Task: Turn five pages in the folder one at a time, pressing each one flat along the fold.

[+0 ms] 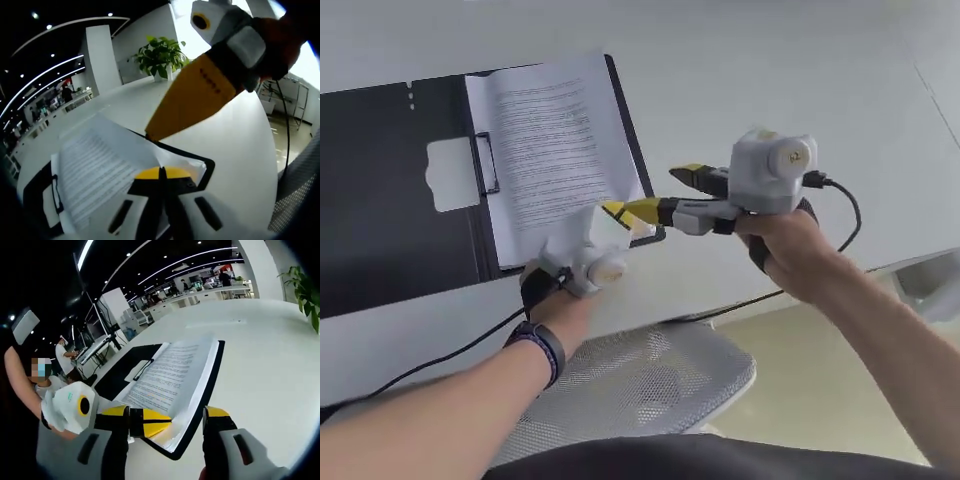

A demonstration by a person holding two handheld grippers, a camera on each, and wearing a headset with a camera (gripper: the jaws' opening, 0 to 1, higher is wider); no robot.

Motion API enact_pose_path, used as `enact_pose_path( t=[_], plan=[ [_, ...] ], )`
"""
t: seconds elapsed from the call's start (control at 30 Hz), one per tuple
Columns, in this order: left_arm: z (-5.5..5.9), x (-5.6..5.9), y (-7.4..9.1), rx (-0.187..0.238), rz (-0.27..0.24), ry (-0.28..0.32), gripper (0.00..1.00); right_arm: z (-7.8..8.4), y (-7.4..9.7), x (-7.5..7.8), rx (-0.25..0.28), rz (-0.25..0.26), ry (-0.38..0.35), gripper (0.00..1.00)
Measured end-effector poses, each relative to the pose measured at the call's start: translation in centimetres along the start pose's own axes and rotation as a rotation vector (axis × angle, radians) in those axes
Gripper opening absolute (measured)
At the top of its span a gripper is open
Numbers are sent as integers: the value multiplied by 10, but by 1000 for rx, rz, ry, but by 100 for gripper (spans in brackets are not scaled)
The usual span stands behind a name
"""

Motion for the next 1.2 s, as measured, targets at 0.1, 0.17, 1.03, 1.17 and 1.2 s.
enact_pose_path(
  t=[0.1, 0.17, 1.03, 1.17, 1.2],
  plan=[
    [0, -1, 0, 2, 3, 1, 0, -1, -11, 1, 8, -17, -23, 54],
    [0, -1, 0, 3, 3, 4, 0, 0, -16, 2, 12, -28, -40, 53],
    [0, -4, -2, 8, 5, 5, 0, 9, -40, 17, 62, -34, -215, 27],
    [0, -4, -2, 7, 6, 5, 0, 12, -42, 22, 63, -13, -244, 14],
    [0, -4, -2, 7, 6, 4, 0, 13, -42, 22, 59, -9, -249, 12]
  ],
)
Point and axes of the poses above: the centre of the closed fingertips' face, and the gripper's own axes: y roughly backward along the fingers, x roughly to its right, z roughly out of its underside, the point moved 8 cm from there along y, roughly backward along the fingers, and after that the axes turned 13 degrees about y, right-handed, at the moved point
